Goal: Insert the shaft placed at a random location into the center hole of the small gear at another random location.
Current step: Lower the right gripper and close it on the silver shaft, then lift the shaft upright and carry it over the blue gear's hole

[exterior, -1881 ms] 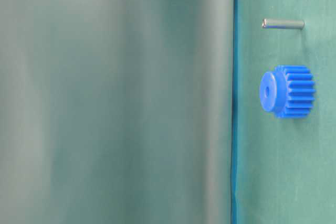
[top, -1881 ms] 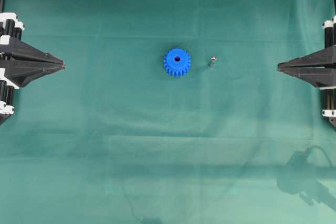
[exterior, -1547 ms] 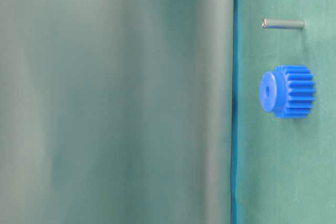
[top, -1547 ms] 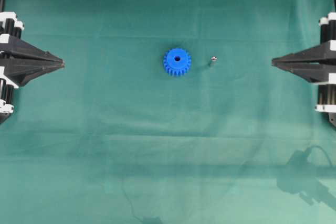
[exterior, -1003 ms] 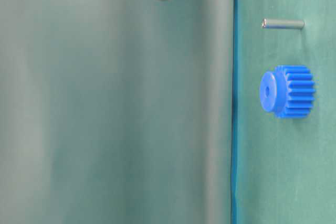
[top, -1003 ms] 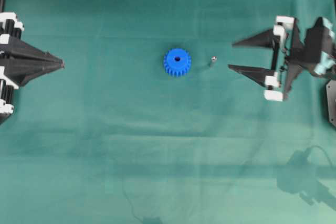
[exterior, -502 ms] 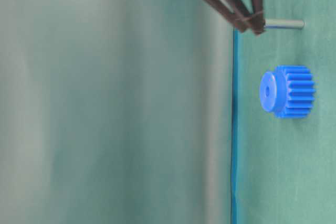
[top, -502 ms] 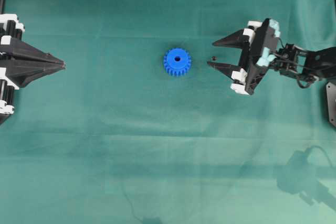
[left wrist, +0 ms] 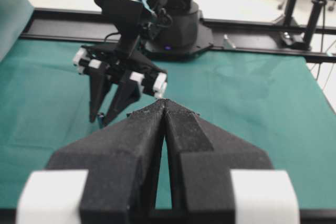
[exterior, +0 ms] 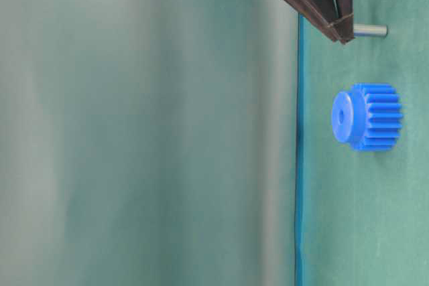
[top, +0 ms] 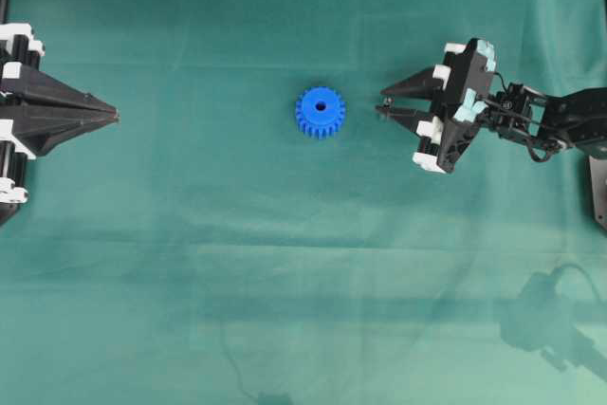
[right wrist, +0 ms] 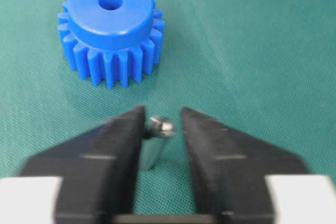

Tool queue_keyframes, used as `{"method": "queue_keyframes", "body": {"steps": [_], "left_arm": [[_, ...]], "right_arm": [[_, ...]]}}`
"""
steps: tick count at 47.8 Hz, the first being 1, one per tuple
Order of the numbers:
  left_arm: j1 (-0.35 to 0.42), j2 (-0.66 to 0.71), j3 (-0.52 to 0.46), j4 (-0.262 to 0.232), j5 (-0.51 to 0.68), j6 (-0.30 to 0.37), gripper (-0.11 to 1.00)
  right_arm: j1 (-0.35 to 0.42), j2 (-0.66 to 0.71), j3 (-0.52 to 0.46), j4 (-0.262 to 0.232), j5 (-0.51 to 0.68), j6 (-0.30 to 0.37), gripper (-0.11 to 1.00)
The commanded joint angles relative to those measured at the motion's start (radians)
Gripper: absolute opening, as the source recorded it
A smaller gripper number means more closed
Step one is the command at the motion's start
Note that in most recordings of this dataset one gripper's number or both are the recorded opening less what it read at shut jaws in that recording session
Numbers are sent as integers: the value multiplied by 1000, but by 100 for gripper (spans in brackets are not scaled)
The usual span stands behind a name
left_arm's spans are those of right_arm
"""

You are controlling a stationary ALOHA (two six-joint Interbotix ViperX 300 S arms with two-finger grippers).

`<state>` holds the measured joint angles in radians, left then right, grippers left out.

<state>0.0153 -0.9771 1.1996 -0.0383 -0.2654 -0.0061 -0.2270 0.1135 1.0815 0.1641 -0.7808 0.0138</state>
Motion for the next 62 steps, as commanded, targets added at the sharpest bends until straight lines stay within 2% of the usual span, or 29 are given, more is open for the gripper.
{"method": "queue_keyframes", "body": {"steps": [1, 4, 24, 29, 43, 55, 62], "left_arm": [[3, 5, -8, -3, -2, -2, 0], [3, 5, -8, -3, 2, -2, 0], [3, 5, -6, -3, 6, -5, 0], [3, 5, -6, -5, 6, -5, 0], [5, 5, -6, -3, 6, -5, 0], [3, 9, -5, -5, 6, -5, 0], [3, 12, -5, -5, 6, -6, 0]], "right_arm": [[3, -11, -11, -3, -15, 0, 22], [5, -11, -11, -6, -21, 0, 15], [14, -48, -14, -6, -21, 5, 15], [14, -109, -14, -6, 11, 5, 15], [15, -285, -35, -6, 198, 0, 15], [21, -290, -49, -5, 222, 0, 15], [41, -264, -91, -5, 222, 0, 15]]}}
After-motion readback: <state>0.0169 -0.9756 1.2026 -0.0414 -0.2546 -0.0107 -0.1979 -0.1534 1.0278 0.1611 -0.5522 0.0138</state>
